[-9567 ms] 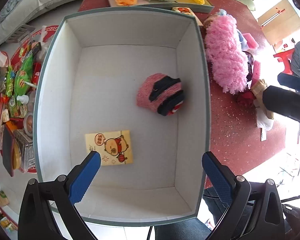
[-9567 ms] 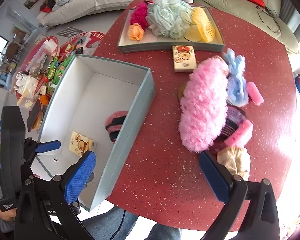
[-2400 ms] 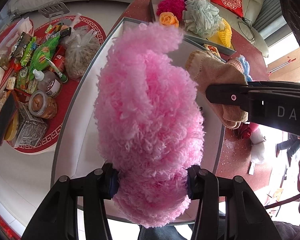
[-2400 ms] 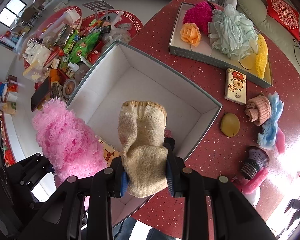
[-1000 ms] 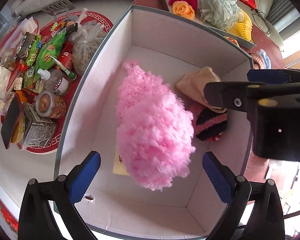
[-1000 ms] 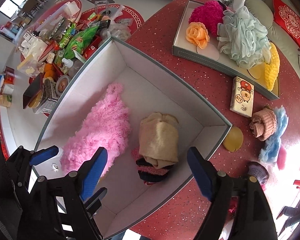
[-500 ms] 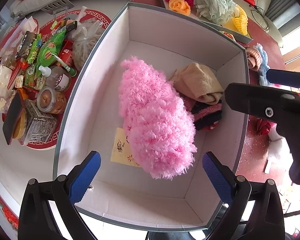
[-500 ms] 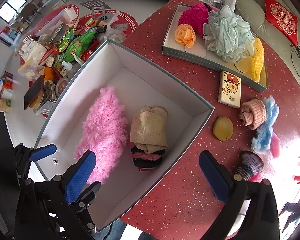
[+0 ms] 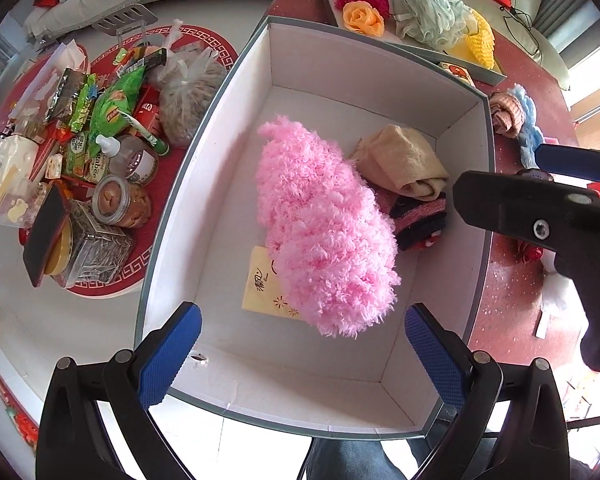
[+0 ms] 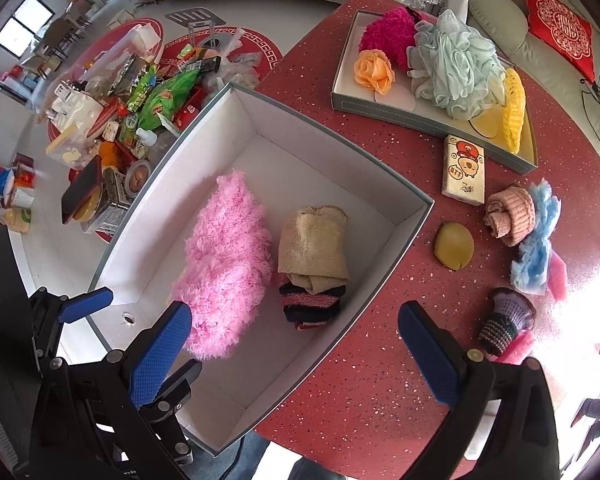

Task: Organize soft objects
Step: 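Move both tools away from the box toward the items on the table, then grasp the red rose with left tool while right tool grasps white tissue bundle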

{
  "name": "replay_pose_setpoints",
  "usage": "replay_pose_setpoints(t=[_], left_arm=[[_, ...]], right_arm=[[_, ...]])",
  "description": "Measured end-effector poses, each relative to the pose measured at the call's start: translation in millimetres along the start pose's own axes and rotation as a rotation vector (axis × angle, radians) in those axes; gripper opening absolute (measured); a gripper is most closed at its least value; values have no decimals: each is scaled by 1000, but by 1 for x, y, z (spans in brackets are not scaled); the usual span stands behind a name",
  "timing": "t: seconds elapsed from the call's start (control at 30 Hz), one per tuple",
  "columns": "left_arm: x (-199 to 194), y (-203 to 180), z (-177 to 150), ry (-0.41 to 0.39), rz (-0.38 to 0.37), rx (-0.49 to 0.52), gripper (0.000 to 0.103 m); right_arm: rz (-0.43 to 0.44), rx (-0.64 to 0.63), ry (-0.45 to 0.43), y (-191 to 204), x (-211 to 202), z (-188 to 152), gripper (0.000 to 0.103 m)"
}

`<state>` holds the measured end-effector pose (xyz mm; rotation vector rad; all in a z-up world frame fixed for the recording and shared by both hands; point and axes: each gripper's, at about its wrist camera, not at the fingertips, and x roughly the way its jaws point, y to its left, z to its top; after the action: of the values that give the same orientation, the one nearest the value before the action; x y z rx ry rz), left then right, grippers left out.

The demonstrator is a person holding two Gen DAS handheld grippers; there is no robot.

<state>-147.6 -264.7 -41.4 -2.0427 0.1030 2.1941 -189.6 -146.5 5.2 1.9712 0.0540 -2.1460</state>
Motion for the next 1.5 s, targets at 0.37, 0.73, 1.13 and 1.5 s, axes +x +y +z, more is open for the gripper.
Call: replay_pose_setpoints(t=[0.37, 0.73, 1.13, 1.5], left_arm=[[-8, -20, 3, 7, 31, 100, 102], [-11, -119, 7, 17, -11, 326, 102], [16, -234, -3, 87, -46, 461, 102], [64, -260, 17, 124, 11, 455, 102]], right_arm=[[42, 152, -43, -44, -11, -33, 103], [-23, 494, -45, -172, -25, -136, 103], [-51, 668, 41, -240, -1, -213, 103], [-59, 561, 85, -266, 46, -191, 103]])
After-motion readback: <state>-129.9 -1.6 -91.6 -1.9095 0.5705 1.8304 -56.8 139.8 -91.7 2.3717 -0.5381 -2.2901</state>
